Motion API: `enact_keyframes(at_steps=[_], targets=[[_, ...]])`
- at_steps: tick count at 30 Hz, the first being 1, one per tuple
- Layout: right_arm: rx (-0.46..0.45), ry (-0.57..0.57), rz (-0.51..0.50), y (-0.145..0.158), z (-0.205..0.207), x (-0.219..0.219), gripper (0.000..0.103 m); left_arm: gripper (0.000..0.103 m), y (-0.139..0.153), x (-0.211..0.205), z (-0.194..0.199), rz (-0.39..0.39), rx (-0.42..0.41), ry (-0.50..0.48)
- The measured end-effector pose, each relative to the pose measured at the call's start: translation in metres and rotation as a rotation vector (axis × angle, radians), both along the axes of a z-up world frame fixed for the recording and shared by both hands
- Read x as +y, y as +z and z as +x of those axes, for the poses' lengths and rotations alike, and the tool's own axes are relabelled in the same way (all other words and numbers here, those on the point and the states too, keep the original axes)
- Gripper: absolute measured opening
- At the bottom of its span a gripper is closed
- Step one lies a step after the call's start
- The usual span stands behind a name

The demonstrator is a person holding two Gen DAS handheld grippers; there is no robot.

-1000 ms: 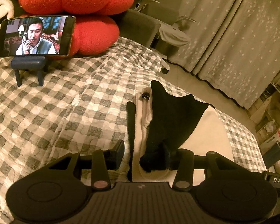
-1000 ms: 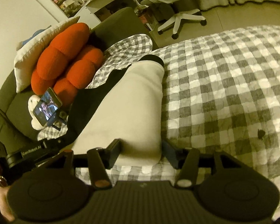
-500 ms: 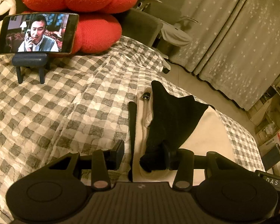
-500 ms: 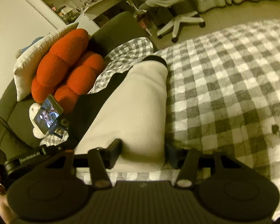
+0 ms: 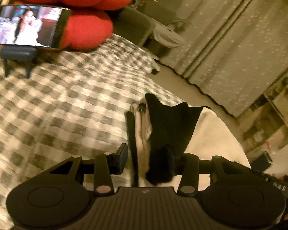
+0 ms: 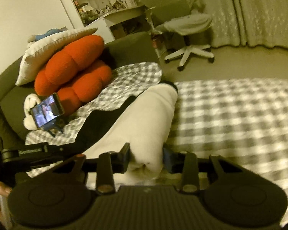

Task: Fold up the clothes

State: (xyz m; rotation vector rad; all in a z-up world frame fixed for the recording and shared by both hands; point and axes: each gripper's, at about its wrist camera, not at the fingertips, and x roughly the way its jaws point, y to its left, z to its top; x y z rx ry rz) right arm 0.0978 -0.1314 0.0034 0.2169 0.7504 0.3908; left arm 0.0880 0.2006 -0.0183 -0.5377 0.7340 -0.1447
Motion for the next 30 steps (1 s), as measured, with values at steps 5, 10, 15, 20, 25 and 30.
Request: enact_keyframes(at_steps=[5,10,15,20,25,30], targets=[[0.049,-0.035,-0.1,-0.009,0.009,-0.018,0.035,0.044,-0.001,-0.019,0.003,0.035,0.003,-0.05],[0.063,-0.043,-0.176,-0.019,0.014,-0.007,0.043,0.044,-0.003,-0.02,0.004,0.032,0.014,-0.048],[-0.005,0.02,-0.198,-0.015,0.006,0.017,0.049,0.044,-0.005,-0.009,0.005,0.012,0.023,-0.015],[-0.081,0.104,-0.226,-0.014,-0.004,0.046,0.049,0.044,-0.007,-0.01,0.006,0.018,0.032,-0.013],[-0.157,0.188,-0.253,-0.013,-0.014,0.075,0.048,0.044,-0.009,-0.009,0.006,0.01,0.036,-0.01],[-0.158,0.22,-0.234,-0.016,-0.015,0.084,0.035,0.044,-0.011,-0.005,0.005,0.0,0.046,0.006]])
